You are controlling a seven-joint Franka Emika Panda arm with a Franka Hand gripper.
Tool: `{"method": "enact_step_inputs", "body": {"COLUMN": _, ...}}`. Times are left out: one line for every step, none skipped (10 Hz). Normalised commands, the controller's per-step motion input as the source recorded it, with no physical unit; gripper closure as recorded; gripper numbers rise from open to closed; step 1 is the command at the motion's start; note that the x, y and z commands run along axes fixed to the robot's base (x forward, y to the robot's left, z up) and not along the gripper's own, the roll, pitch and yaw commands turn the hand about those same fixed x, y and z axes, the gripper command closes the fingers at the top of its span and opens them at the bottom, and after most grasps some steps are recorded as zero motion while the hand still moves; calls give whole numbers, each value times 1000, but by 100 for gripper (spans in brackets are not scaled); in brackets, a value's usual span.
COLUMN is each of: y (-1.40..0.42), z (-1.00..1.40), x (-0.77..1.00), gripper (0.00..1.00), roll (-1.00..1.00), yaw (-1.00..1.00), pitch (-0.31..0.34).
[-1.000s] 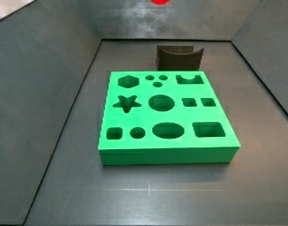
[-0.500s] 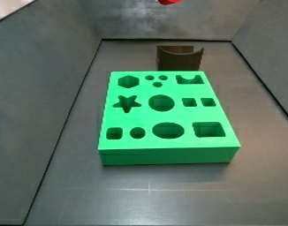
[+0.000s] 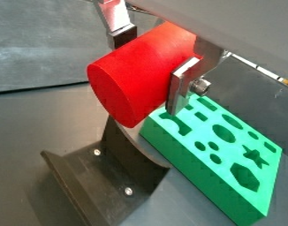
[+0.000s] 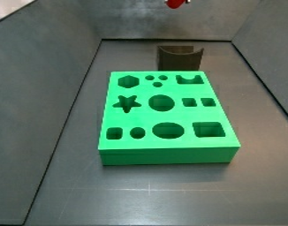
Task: Pick up the round object. Move up. Place the round object on the fixture. Regrasp the round object. Move to above the board. Insert the round object.
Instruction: Place the round object on the fixture.
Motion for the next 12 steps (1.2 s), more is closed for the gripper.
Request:
{"method": "enact_step_inputs", "body": {"y": 35, "z": -1, "x": 186, "gripper": 100, "roll": -177, "yaw": -119, "pitch": 82}}
{"method": "enact_step_inputs", "body": {"y": 63, "z": -1000, "x": 102, "gripper": 100, "roll": -1000, "yaw": -104, "pitch": 44}}
{"method": "enact_step_inputs", "body": {"y": 71, "z": -1000, "x": 101, "gripper": 100, "roll": -1000, "yaw": -109, "pitch": 24}}
{"method": "enact_step_inputs", "body": {"y": 74, "z": -1000, "x": 110, "gripper": 100, "roll": -1000, "yaw": -110, "pitch": 44}}
{"method": "enact_step_inputs", "body": {"y": 76, "z": -1000, "x": 123, "gripper": 100, "roll": -1000, "yaw": -115, "pitch": 70}}
{"method": "enact_step_inputs", "body": {"y": 84, "z": -1000, "x": 133, "gripper": 100, "roll": -1000, "yaw": -124, "pitch": 86}}
{"method": "enact_step_inputs", "body": {"y": 88, "z": -1000, "x": 137, "gripper": 100, "roll": -970, "yaw": -131, "pitch": 89}}
{"method": "enact_step_inputs", "body": {"y": 97, "z": -1000, "x": 151, "gripper": 100, "roll": -687, "yaw": -130, "pitch": 67}}
{"method": "enact_step_inputs", "body": {"y": 102, "z": -1000, "x": 157, "gripper": 100, "roll": -573, "yaw": -128, "pitch": 60}}
{"method": "enact_step_inputs", "body": {"y": 110, "z": -1000, "x": 170, "gripper": 100, "roll": -346, "yaw": -122, "pitch": 52}}
{"method": "enact_step_inputs", "body": {"y": 107, "z": -1000, "x": 182, "gripper": 100, "roll": -233, "yaw": -117, "pitch": 40}}
{"method": "enact_step_inputs", "body": {"y": 108, "z": -927, "x": 173, "gripper": 100, "roll": -169, "yaw": -109, "pitch": 28}}
